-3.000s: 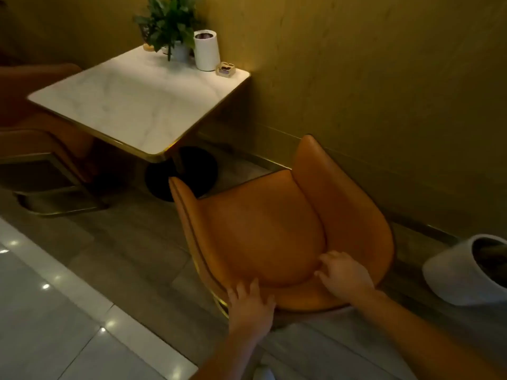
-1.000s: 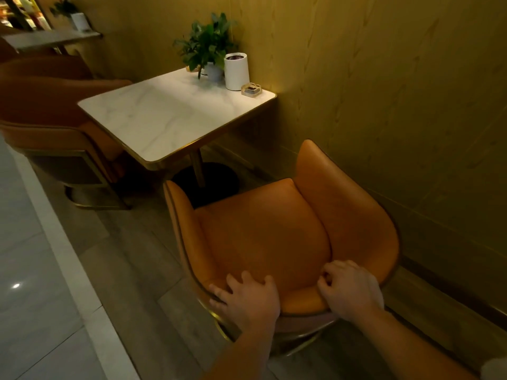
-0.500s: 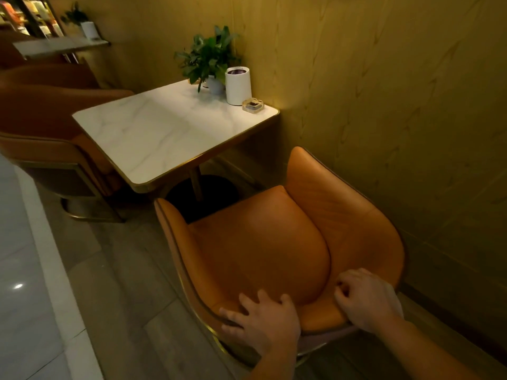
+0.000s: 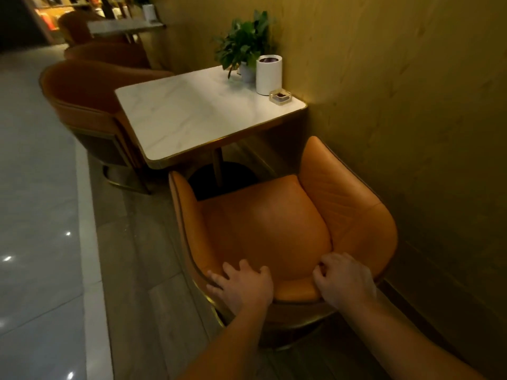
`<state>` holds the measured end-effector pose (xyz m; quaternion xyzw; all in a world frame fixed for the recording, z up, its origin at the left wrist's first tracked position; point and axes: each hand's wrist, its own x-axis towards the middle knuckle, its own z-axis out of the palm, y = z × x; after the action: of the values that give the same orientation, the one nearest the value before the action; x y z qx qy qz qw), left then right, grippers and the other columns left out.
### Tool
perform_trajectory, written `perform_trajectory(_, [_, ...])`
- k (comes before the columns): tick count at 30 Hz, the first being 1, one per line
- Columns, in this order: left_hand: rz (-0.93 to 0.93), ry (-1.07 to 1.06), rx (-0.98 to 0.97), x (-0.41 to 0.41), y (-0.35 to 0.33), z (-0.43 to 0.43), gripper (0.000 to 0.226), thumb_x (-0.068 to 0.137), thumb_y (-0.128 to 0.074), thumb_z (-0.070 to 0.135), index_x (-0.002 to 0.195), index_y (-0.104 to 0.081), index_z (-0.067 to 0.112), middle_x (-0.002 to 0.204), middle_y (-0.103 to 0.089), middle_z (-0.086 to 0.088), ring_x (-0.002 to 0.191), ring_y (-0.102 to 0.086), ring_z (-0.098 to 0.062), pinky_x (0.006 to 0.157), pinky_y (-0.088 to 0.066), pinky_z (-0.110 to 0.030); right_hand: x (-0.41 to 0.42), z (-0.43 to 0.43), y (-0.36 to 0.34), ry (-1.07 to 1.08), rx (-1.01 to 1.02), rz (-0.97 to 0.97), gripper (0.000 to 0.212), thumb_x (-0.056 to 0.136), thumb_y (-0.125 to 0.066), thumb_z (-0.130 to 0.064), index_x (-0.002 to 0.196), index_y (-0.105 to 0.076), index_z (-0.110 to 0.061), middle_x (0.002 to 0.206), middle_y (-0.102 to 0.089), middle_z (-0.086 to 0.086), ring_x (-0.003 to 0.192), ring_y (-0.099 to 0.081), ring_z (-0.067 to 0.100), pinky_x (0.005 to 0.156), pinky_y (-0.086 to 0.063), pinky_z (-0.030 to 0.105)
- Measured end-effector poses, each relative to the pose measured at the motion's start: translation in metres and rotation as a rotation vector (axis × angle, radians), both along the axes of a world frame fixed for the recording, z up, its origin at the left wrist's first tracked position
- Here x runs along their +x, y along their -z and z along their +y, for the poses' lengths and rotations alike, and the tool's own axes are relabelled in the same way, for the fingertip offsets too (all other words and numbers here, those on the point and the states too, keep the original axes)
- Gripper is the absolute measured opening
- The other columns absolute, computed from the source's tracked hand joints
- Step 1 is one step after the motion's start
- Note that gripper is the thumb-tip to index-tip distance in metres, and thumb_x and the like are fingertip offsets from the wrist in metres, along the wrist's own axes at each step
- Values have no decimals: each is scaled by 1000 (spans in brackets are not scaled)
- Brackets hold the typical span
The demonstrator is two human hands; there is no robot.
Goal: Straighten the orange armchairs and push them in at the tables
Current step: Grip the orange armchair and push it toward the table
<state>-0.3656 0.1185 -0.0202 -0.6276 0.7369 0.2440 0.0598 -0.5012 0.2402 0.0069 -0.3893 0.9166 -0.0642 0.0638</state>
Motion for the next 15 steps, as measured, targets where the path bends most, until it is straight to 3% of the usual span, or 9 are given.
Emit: perform_trajectory(15, [17,-180,-30,-81,4,-6,57,92,-34,65,140,-46,38,161,-26,-4,149,-1,-45,120,-1,-61,-85,-21,-1,-72,-53,23,33,94,-43,-50,114,-62,-32,110,-63,-12,98,-54,8,80,-48,28])
